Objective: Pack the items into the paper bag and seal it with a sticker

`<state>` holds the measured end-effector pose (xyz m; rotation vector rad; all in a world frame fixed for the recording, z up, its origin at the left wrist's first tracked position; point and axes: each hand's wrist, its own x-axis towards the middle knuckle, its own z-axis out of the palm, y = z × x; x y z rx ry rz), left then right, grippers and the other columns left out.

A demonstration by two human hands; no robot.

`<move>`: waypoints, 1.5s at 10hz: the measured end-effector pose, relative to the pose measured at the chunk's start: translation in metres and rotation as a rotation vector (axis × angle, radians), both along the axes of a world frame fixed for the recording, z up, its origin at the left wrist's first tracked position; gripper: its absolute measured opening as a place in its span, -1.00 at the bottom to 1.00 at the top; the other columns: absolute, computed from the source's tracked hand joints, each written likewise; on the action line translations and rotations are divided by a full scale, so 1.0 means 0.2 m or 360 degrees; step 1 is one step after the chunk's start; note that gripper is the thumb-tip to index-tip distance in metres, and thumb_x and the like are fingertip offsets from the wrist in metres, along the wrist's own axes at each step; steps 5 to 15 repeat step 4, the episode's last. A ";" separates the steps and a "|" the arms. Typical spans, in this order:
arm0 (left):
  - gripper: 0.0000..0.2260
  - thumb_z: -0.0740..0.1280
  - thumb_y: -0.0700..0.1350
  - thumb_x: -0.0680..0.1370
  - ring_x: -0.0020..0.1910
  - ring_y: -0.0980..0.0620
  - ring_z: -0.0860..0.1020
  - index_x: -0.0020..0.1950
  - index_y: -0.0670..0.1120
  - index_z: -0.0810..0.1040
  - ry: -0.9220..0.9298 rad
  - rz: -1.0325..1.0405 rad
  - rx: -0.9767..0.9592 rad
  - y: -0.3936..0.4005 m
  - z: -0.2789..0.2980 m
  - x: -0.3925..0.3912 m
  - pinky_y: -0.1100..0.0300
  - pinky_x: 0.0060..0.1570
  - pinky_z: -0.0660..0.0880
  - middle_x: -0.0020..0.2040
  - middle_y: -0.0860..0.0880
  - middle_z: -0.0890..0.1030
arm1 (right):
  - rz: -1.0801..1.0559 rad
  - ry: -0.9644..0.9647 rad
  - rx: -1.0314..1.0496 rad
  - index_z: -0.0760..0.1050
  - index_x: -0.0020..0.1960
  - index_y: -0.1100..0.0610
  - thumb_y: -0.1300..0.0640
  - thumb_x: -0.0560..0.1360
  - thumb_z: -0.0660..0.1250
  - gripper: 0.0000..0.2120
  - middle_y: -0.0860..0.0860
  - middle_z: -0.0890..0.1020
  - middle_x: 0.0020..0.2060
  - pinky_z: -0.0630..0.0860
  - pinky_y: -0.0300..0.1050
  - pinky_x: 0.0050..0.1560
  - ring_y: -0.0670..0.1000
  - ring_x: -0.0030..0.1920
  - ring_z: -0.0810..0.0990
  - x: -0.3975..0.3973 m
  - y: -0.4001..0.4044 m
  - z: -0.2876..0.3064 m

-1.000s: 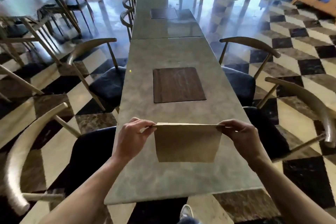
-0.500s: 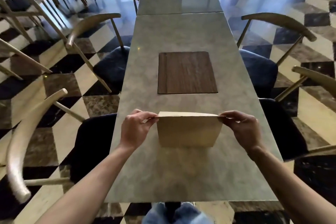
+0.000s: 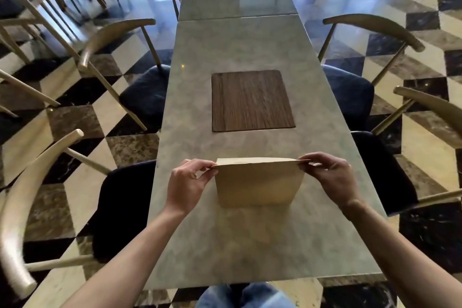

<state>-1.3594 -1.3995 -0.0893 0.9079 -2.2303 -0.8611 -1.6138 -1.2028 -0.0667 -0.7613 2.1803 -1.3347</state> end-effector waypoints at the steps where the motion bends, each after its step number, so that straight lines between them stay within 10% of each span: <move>1: -0.85 0.54 -0.16 0.40 -0.15 0.15 0.59 -0.07 0.00 0.70 0.0004 -0.0031 0.0014 -0.01 0.03 0.00 0.09 -0.27 0.56 -0.16 0.15 0.65 | -0.0008 0.0058 0.0028 0.70 -0.10 0.00 0.20 0.40 0.50 -0.87 -0.08 0.73 -0.24 0.50 -0.42 -0.19 -0.21 -0.27 0.62 0.03 0.00 0.05; 4: -0.91 0.51 -0.11 0.43 -0.10 0.11 0.62 -0.09 -0.01 0.69 0.0187 -0.0170 -0.0100 -0.02 0.15 0.06 0.03 -0.26 0.57 -0.12 0.11 0.67 | -0.0178 0.0171 -0.0111 0.69 -0.06 -0.06 0.09 0.39 0.50 -0.86 -0.13 0.72 -0.15 0.60 -0.07 0.03 -0.12 -0.11 0.67 0.17 0.05 0.20; 15: -0.91 0.51 -0.11 0.43 -0.10 0.11 0.62 -0.09 -0.01 0.69 0.0187 -0.0170 -0.0100 -0.02 0.15 0.06 0.03 -0.26 0.57 -0.12 0.11 0.67 | -0.0178 0.0171 -0.0111 0.69 -0.06 -0.06 0.09 0.39 0.50 -0.86 -0.13 0.72 -0.15 0.60 -0.07 0.03 -0.12 -0.11 0.67 0.17 0.05 0.20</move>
